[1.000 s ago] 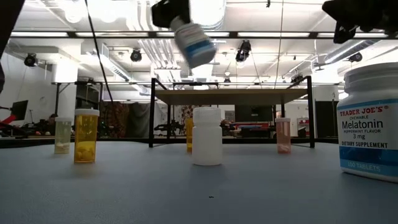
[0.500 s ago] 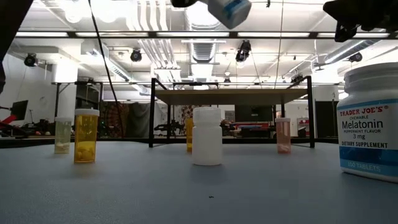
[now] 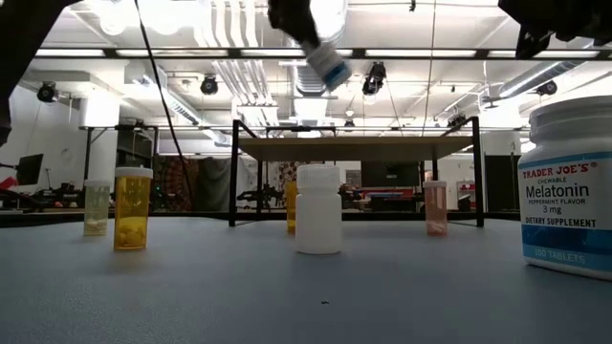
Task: Pick and place medicine bottles onto shelf by color
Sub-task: Put the left white pill bottle on the shelf
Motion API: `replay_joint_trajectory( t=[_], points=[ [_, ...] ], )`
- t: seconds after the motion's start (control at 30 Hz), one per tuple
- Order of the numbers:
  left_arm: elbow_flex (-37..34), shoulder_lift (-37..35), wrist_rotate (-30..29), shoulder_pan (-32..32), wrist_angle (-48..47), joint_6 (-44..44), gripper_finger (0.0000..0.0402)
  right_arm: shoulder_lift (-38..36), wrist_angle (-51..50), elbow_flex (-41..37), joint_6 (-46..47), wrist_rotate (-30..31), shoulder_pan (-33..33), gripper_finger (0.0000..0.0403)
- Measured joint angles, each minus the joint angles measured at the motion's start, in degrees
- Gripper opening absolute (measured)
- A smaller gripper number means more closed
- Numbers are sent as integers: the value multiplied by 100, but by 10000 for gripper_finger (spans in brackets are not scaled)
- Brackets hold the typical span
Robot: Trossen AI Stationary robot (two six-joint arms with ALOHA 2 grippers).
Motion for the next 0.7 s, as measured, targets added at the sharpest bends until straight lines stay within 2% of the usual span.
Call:
replay_joint_trajectory(
  t=[0.1,0.17,0.3,0.5,0.7],
  points=[
    [-6,0,-606,203,-609,414,170,0,20,0,0,2,0,13],
    [-40,-2,-774,335,-942,447,170,15,25,0,0,2,0,13],
    [-95,-2,-753,484,-1119,408,170,46,25,0,9,44,0,13],
    [-296,-2,-355,546,-1164,414,170,131,-10,0,17,48,0,13],
    [-531,-5,-313,610,-1300,439,170,230,-18,0,21,48,0,13]
  ],
)
